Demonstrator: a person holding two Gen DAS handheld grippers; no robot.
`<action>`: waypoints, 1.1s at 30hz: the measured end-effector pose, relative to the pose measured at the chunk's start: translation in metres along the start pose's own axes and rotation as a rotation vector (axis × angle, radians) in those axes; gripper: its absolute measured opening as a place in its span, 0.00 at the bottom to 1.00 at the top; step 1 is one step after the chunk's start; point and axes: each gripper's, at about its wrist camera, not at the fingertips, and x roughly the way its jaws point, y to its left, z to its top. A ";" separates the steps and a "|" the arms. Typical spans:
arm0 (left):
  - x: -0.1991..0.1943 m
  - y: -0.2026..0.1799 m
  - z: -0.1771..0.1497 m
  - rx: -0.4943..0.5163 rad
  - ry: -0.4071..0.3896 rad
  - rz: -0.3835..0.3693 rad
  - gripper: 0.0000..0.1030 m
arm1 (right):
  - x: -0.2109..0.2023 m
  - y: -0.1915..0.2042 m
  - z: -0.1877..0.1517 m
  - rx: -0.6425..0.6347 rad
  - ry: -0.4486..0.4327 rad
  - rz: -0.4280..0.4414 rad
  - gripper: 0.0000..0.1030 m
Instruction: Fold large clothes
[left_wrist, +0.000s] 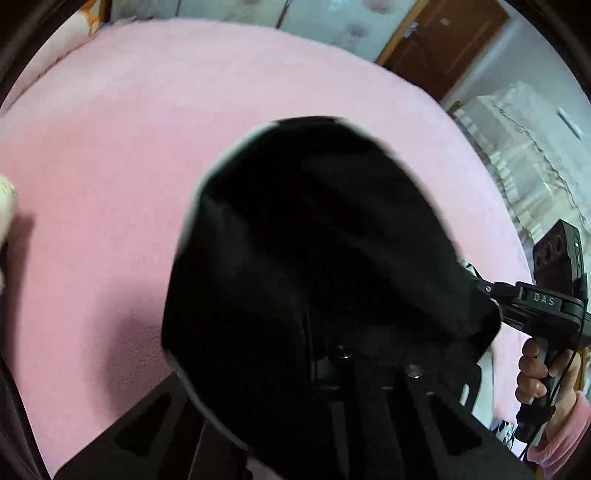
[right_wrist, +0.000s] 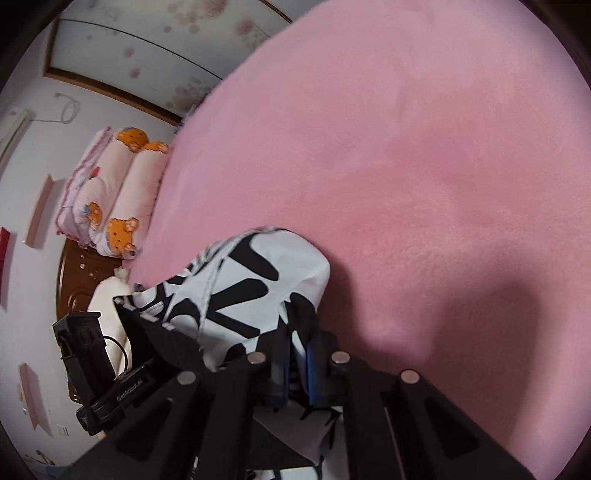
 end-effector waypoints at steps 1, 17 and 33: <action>-0.008 -0.005 0.001 0.020 -0.014 -0.012 0.04 | -0.007 0.004 -0.002 -0.008 -0.018 0.019 0.04; -0.182 -0.047 -0.067 0.240 -0.201 -0.068 0.04 | -0.164 0.109 -0.085 -0.396 -0.171 0.172 0.03; -0.244 -0.070 -0.226 0.242 -0.046 -0.078 0.09 | -0.222 0.092 -0.240 -0.407 -0.072 -0.028 0.03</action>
